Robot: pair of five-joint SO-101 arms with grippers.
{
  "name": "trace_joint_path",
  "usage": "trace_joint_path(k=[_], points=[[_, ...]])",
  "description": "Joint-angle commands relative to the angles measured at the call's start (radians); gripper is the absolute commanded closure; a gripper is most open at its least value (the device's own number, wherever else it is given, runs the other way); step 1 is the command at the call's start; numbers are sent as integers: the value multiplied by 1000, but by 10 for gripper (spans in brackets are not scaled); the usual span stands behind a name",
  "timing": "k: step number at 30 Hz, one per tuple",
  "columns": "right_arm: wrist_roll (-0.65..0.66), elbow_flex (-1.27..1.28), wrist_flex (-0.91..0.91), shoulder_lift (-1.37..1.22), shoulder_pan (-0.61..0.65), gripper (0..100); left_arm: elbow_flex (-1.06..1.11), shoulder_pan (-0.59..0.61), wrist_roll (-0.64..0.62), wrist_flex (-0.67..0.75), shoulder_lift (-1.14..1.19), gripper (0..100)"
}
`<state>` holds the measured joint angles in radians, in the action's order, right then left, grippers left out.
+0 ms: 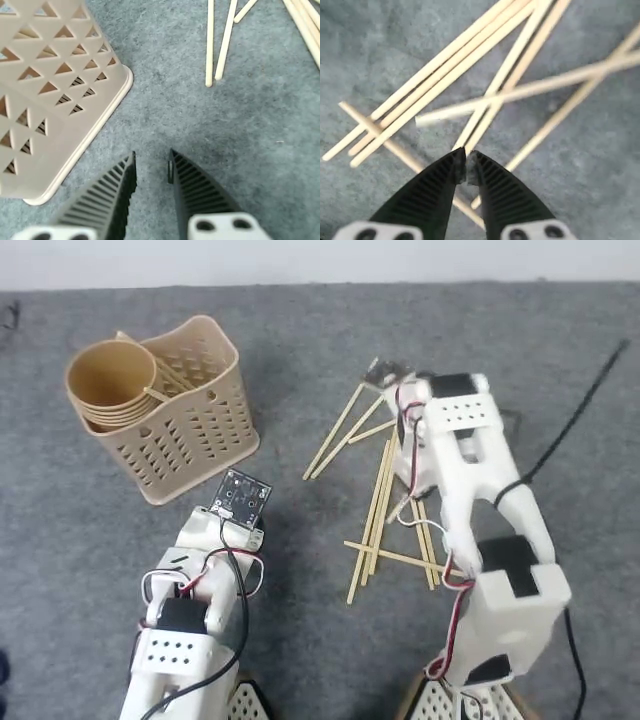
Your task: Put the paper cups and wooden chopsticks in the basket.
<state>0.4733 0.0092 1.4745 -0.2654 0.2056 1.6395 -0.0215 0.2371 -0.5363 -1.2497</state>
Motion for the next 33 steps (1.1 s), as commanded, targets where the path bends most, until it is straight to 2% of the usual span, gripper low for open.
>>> trace_joint_path(k=[1, 10, 19, 26, 33], points=[[0, 23, -79, -5, 7, 850, -8, -3, 12, 26, -14, 906], [0, 8, -93, -25, -12, 842, -8, -3, 12, 26, -14, 906], [14, 8, -105, -27, -234, 843, -8, -5, 12, 26, -14, 906], [61, 3, -99, -90, -205, 843, -8, -3, 12, 26, -14, 906], [66, 2, -168, -177, -266, 843, -8, -3, 12, 26, -14, 906]])
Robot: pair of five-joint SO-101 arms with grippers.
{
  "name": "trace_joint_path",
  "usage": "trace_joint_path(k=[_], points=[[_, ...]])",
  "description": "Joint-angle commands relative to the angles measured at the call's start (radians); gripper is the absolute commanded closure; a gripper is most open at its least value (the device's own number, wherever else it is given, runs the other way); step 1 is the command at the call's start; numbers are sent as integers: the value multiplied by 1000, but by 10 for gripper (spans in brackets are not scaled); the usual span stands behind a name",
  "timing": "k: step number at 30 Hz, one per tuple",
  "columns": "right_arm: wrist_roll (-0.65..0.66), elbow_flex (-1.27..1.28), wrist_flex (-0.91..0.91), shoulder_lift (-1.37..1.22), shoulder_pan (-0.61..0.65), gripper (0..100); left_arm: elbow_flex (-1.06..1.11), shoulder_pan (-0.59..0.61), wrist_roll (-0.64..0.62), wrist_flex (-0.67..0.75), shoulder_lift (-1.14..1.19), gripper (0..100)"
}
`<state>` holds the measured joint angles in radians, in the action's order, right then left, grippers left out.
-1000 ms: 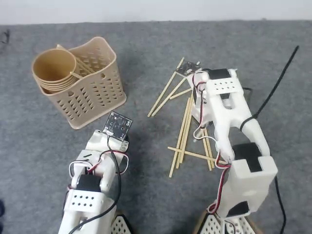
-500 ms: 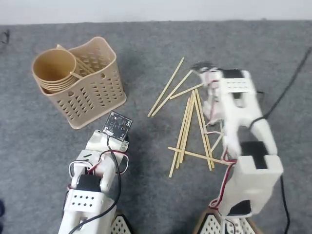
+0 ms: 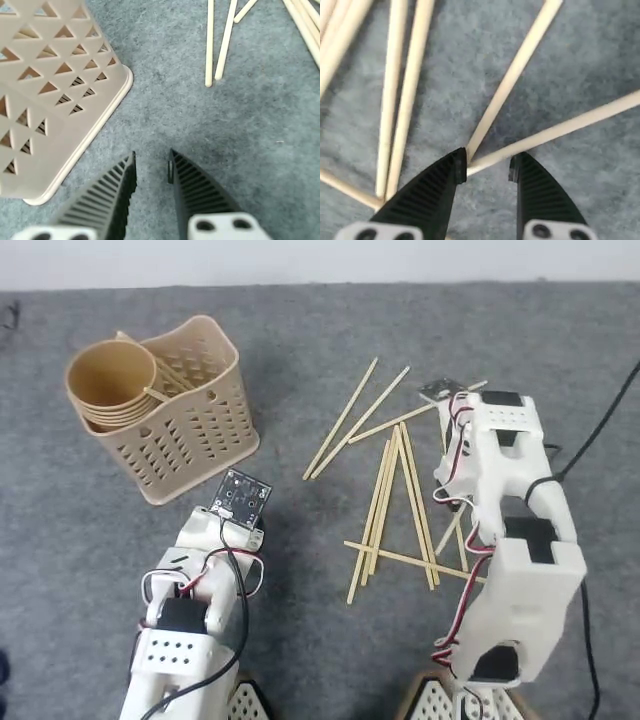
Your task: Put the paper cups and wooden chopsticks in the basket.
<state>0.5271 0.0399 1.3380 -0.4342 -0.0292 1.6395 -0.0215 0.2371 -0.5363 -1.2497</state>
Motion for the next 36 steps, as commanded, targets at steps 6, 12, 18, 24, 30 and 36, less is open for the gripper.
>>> trace_joint_path(k=[6, 12, 18, 24, 30, 36], points=[[14, -31, -65, -58, 1, 843, -8, -3, 12, 26, -14, 906], [14, -51, -15, -59, 104, 844, -8, -3, 12, 26, -14, 906], [14, -51, -12, -59, 142, 845, -8, -3, 12, 26, -14, 906], [14, -51, -12, -59, 173, 987, -8, -3, 12, 26, -14, 906], [23, -51, -8, -58, 185, 991, -8, -3, 12, 26, -14, 906], [71, -51, -2, 15, 176, 991, -8, -3, 12, 26, -14, 906]])
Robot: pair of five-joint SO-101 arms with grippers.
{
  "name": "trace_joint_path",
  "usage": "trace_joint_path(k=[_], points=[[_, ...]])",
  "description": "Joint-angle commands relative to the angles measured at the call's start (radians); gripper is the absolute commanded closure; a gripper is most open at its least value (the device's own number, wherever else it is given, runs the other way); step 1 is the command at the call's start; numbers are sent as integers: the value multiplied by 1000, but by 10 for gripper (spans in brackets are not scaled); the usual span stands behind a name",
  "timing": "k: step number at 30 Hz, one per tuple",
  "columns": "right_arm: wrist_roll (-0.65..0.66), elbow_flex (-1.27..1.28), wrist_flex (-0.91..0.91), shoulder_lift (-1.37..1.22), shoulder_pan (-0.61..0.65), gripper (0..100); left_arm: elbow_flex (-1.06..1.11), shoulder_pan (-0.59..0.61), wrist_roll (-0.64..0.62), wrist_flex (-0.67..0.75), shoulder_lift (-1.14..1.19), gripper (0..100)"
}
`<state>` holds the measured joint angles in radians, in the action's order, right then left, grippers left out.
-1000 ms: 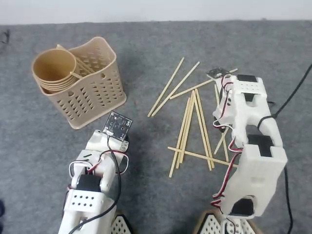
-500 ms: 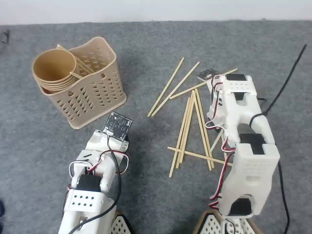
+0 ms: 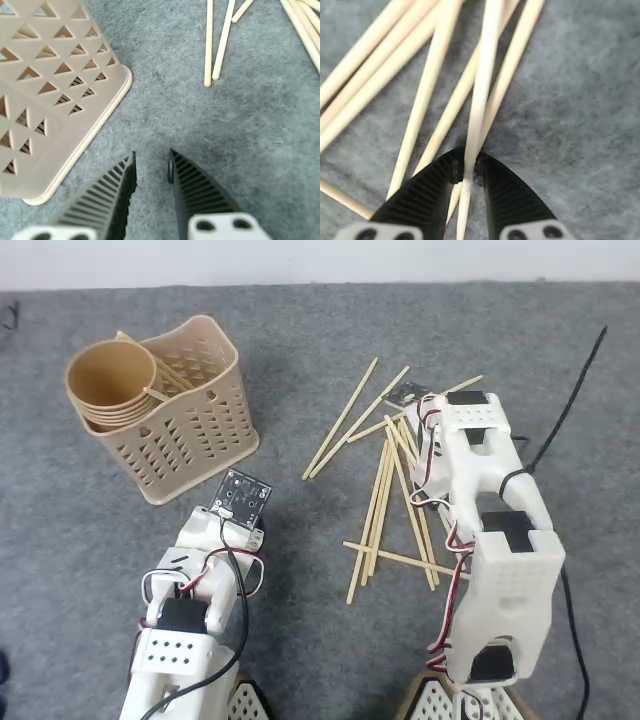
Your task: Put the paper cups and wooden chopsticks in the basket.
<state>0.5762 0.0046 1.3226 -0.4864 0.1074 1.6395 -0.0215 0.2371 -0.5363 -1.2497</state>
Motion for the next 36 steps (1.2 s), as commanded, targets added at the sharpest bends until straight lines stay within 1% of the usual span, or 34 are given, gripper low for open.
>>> trace_joint_path(k=[1, 8, 13, 15, 17, 22, 25, 28, 32, 35, 36], points=[[23, -15, 22, 96, 31, 991, -8, -3, 12, 26, -14, 906], [26, -15, 97, 401, -7, 991, -8, -3, 12, 26, -14, 906], [18, -15, 120, 661, -4, 991, -8, -3, 12, 26, -14, 906], [18, -23, 93, 773, 33, 991, -8, -3, 12, 26, -14, 906], [17, -34, 42, 871, 96, 991, -8, -3, 12, 26, -14, 906], [-72, -35, -225, 1050, 315, 991, -8, -3, 12, 26, -14, 907], [-81, -37, -369, 1063, 449, 991, -8, -3, 12, 26, -14, 907], [-83, -32, -496, 1030, 547, 991, -8, -3, 12, 23, -14, 907], [-83, -37, -707, 905, 596, 991, -8, -3, 12, 21, -14, 908], [-80, -68, -937, 733, 610, 991, -8, -5, 12, 26, -14, 908], [-80, -110, -974, 657, 615, 991, -8, -5, 12, 26, -14, 908]])
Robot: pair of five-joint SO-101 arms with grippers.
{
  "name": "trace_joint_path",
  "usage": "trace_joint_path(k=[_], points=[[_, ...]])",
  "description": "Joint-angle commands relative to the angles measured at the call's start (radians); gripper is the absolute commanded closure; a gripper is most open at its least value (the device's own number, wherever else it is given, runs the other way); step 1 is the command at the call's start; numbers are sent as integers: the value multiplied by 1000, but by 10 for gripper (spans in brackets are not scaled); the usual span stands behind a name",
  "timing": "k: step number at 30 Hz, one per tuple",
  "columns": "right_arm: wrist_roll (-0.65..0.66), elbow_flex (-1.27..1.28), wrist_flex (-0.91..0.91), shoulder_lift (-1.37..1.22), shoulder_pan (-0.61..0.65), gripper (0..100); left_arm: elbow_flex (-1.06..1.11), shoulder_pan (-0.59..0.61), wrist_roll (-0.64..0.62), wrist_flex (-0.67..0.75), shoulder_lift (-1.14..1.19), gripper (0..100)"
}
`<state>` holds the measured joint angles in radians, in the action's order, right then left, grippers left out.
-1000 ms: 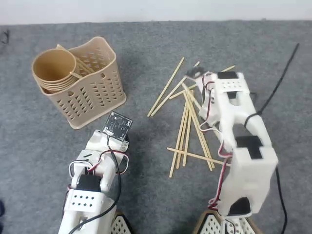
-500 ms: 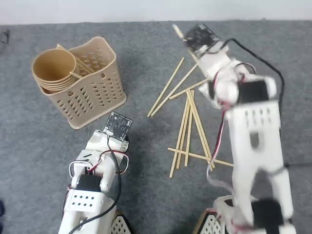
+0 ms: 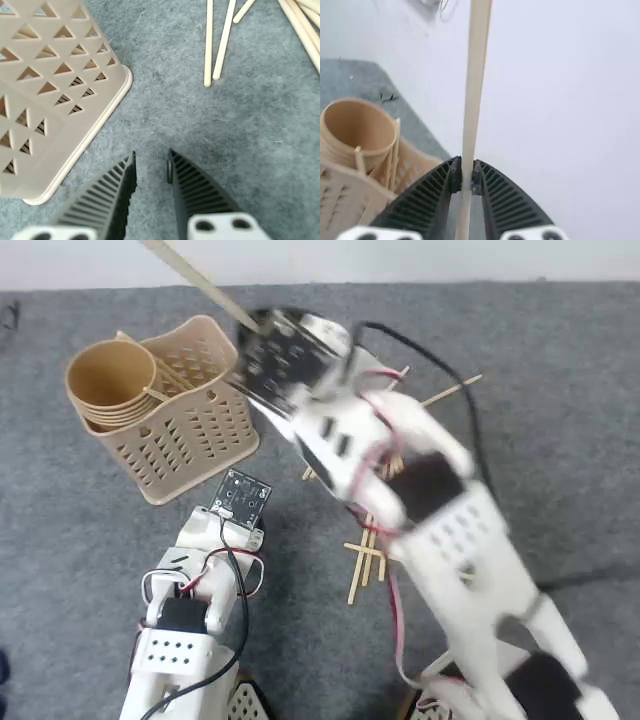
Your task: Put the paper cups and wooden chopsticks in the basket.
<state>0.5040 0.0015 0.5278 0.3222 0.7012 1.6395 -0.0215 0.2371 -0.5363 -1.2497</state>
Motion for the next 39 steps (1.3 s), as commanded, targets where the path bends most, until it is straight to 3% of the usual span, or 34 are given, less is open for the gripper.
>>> trace_joint_path(k=[1, 9, 17, 24, 32, 39], points=[[-8, -169, -183, -232, 28, 991, -8, -5, 12, 26, -14, 908], [-14, -916, 27, -862, 39, 991, -8, -8, 12, 26, -14, 908], [5, -1554, 219, -1287, 111, 991, -7, -35, 14, 26, -14, 908], [11, -1685, 318, -1283, 113, 991, -7, -35, 14, 26, -14, 908], [2, -1560, 410, -1129, 105, 991, -7, -35, 14, 26, -14, 908], [-94, -1547, 381, -1132, 125, 991, -7, -35, 14, 26, -14, 908]])
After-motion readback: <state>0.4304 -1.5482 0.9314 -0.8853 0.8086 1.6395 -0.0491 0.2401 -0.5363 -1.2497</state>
